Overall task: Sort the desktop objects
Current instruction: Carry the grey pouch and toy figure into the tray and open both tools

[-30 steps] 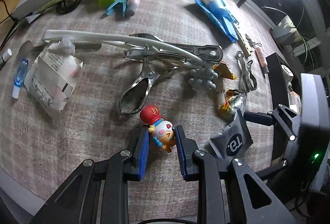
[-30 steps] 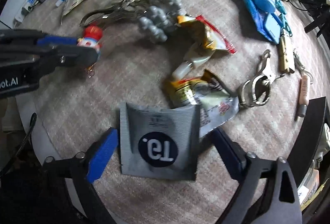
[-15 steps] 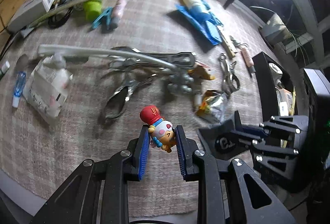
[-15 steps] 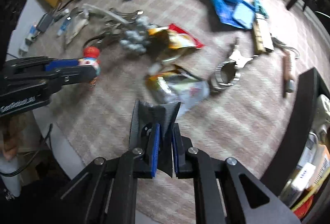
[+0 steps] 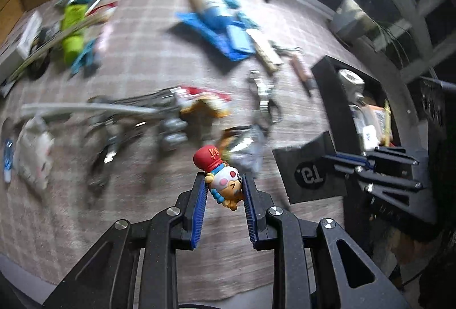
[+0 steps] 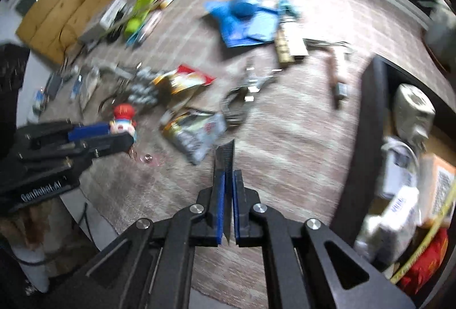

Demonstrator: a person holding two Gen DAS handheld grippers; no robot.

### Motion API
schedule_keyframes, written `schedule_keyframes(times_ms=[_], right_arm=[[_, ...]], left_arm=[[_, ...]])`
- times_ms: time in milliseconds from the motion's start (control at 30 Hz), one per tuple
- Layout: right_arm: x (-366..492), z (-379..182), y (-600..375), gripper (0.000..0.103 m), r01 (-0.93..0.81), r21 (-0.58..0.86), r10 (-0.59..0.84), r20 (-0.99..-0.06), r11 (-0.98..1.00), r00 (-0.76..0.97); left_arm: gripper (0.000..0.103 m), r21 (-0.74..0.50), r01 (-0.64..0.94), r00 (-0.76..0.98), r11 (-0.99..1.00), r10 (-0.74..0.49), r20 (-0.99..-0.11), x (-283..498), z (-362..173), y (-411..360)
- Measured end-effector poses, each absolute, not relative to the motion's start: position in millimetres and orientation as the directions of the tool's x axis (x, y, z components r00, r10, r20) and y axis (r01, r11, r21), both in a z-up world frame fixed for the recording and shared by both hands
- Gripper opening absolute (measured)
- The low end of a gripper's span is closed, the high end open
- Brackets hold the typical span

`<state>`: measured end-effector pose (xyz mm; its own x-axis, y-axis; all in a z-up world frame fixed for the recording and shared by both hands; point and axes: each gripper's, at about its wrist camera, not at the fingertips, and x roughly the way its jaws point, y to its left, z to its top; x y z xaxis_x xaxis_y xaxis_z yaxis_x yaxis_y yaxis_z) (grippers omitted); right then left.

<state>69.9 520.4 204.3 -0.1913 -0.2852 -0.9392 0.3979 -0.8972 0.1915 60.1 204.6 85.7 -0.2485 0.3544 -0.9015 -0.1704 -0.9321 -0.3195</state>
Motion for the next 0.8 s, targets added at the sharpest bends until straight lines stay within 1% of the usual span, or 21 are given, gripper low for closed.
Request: schedule_keyframes(times_ms=[67, 100, 167, 233, 300, 433, 667, 800], right_arm=[[59, 174, 475, 0.005, 0.364, 0.191, -0.282, -0.934, -0.912, -0.218], [62, 174, 481, 0.005, 0.337, 0.195, -0.283, -0.930, -0.921, -0.235], [49, 155, 472, 0.005, 0.290, 0.207, -0.287, -0.919, -0.934, -0.270], [54, 172, 500, 0.005, 0.245, 0.212, -0.284, -0.907, -0.946, -0.311], [49, 165, 501, 0.005, 0.205, 0.218, -0.278, -0.899, -0.954, -0.340], [59, 178, 541, 0.005, 0.112, 0.213, -0.240, -0.890, -0.971, -0.387], [77, 182, 591, 0.005, -0.023, 0.181, -0.155, -0.893, -0.983, -0.422], [84, 183, 611, 0.005, -0.077, 0.167, -0.119, -0.896, -0.983, -0.427]], left_arm=[[0.023, -0.332, -0.209, -0.241, -0.920, 0.378, -0.894, 58, 91, 222], [0.023, -0.340, -0.226, -0.237, -0.913, 0.390, -0.890, 58, 93, 230], [0.023, -0.350, -0.264, -0.229, -0.899, 0.411, -0.882, 58, 99, 248], [0.023, -0.356, -0.315, -0.220, -0.880, 0.433, -0.874, 57, 107, 272], [0.023, -0.361, -0.356, -0.211, -0.862, 0.451, -0.867, 58, 115, 293], [0.023, -0.338, -0.456, -0.200, -0.824, 0.464, -0.863, 62, 128, 338], [0.023, -0.360, -0.594, -0.117, -0.719, 0.520, -0.846, 80, 143, 413], [0.024, -0.347, -0.645, -0.095, -0.681, 0.522, -0.848, 92, 150, 443]])
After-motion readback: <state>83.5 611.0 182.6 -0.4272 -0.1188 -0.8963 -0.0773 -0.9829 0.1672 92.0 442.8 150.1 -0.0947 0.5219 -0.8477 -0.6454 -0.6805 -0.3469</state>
